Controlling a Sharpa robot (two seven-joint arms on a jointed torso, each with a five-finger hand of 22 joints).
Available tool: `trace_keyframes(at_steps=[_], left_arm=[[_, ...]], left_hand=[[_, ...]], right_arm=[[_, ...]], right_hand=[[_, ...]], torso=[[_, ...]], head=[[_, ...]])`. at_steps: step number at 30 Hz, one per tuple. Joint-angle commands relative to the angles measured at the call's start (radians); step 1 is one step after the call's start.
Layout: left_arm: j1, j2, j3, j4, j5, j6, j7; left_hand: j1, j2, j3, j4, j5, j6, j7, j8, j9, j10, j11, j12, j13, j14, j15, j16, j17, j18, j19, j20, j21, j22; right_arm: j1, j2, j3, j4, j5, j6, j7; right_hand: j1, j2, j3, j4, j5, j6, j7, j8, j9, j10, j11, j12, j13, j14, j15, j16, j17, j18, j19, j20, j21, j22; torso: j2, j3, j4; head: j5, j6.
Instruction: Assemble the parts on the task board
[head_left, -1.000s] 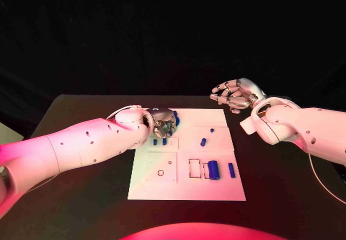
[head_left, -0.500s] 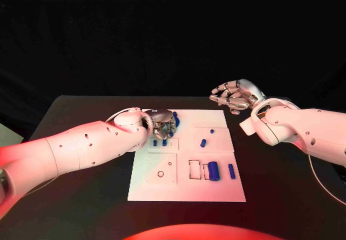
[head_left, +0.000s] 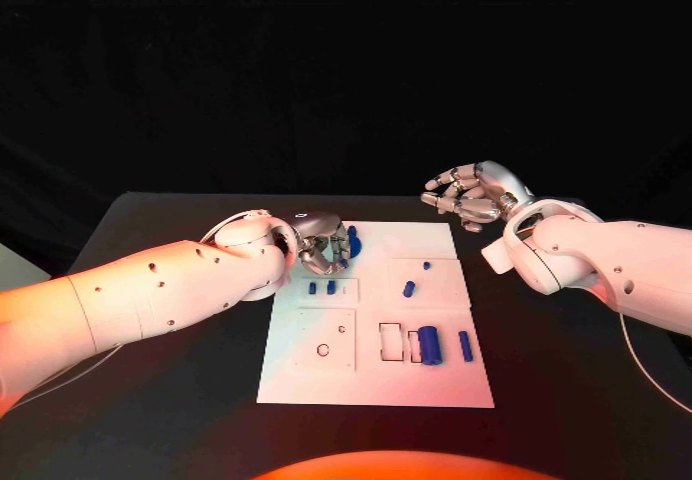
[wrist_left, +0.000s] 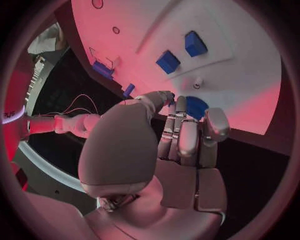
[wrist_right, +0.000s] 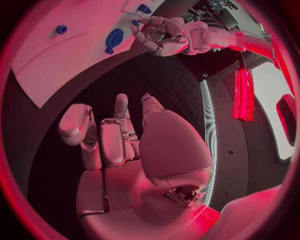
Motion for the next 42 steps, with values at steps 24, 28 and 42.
trace_keyframes(at_steps=[24, 28, 42], left_arm=[[0.013, -0.054, 0.01, -0.007, 0.017, 0.046, -0.015], [0.012, -0.048, 0.007, -0.012, 0.013, 0.053, -0.016], [0.009, -0.036, -0.002, -0.027, -0.002, 0.077, -0.023]], left_hand=[[-0.014, 0.0, -0.006, -0.003, -0.003, 0.018, -0.006, 0.01, 0.008, 0.019, -0.003, -0.012, 0.002, 0.006, -0.005, 0.004, -0.003, -0.014, 0.011, -0.002, -0.004, 0.0], [-0.014, 0.0, -0.006, -0.004, -0.004, 0.018, -0.006, 0.01, 0.008, 0.02, -0.003, -0.012, 0.002, 0.005, -0.005, 0.004, -0.005, -0.014, 0.009, -0.002, -0.005, -0.002], [-0.017, -0.002, -0.008, -0.004, -0.005, 0.02, -0.007, 0.01, 0.01, 0.022, -0.004, -0.015, 0.003, 0.003, -0.006, 0.002, -0.01, -0.013, 0.006, -0.003, -0.009, -0.006]], right_arm=[[0.0, -0.004, 0.0, 0.002, -0.012, 0.006, 0.01], [0.0, -0.003, 0.0, 0.002, -0.012, 0.006, 0.01], [0.0, -0.002, 0.0, 0.001, -0.012, 0.004, 0.012]], right_hand=[[0.001, 0.003, -0.006, 0.0, 0.003, 0.003, 0.004, 0.006, -0.002, 0.008, 0.0, -0.009, -0.004, 0.002, -0.004, -0.005, 0.0, 0.012, 0.002, 0.0, -0.006, -0.001], [0.001, 0.004, -0.006, 0.0, 0.004, 0.004, 0.004, 0.006, -0.002, 0.009, 0.0, -0.01, -0.006, 0.002, -0.004, -0.004, 0.001, 0.012, 0.002, 0.0, -0.005, -0.001], [-0.001, 0.005, -0.006, 0.0, 0.003, 0.004, 0.004, 0.006, -0.002, 0.01, 0.0, -0.012, -0.007, 0.002, -0.004, -0.006, -0.001, 0.012, 0.002, 0.0, -0.006, -0.001]], torso=[[0.002, 0.0003, -0.0035], [0.002, 0.0002, -0.0031], [0.002, 0.0005, -0.0031]], head=[[0.014, -0.005], [0.012, -0.007], [0.014, -0.012]])
